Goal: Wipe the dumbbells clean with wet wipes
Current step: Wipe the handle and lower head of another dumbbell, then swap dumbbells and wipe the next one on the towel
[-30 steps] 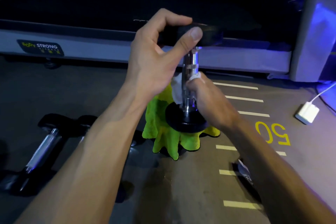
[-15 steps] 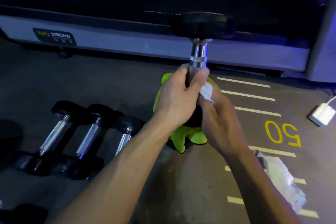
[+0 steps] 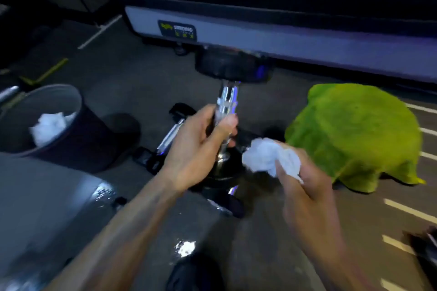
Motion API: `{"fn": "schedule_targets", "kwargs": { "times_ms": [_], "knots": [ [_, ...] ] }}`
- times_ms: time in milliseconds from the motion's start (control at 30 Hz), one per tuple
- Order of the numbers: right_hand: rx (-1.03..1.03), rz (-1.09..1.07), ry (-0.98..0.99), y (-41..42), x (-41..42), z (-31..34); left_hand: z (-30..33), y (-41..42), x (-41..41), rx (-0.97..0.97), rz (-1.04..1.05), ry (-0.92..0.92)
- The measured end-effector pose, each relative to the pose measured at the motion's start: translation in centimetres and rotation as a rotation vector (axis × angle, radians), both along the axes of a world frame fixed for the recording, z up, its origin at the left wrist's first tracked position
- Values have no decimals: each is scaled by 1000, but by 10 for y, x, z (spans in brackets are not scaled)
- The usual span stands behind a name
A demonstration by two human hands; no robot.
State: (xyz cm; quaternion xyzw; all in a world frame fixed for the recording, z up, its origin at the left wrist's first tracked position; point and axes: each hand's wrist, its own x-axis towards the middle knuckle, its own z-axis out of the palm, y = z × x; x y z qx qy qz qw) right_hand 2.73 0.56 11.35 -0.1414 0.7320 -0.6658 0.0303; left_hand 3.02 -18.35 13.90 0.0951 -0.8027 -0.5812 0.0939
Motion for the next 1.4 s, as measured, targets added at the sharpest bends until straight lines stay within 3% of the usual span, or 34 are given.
{"fn": "schedule_targets", "kwargs": {
  "times_ms": [200,333,567,800,933,1000,1167,1400],
  "knots": [
    [134,165,-273,-44,24,-47,-67,-89,112,-615,44,-515],
    [190,228,-377,-59,38,-71,-106,-99,188,-614,28,-802],
    [268,351,-492,-76,68,-93,-161,-93,243,-584,84,-1067],
    [319,374,-559,-76,85,-91,-183,-90,256,-536,138,-1062],
    [258,406,-622,-77,88,-85,-165,-122,249,-586,390,-798],
    [226,408,-648,-79,88,-83,-156,-148,235,-696,435,-781],
    [202,377,-688,-75,86,-82,-176,-204,220,-675,193,-1020],
    [129,358,-666,-62,81,-82,-193,-201,217,-521,131,-932]
  ]
}}
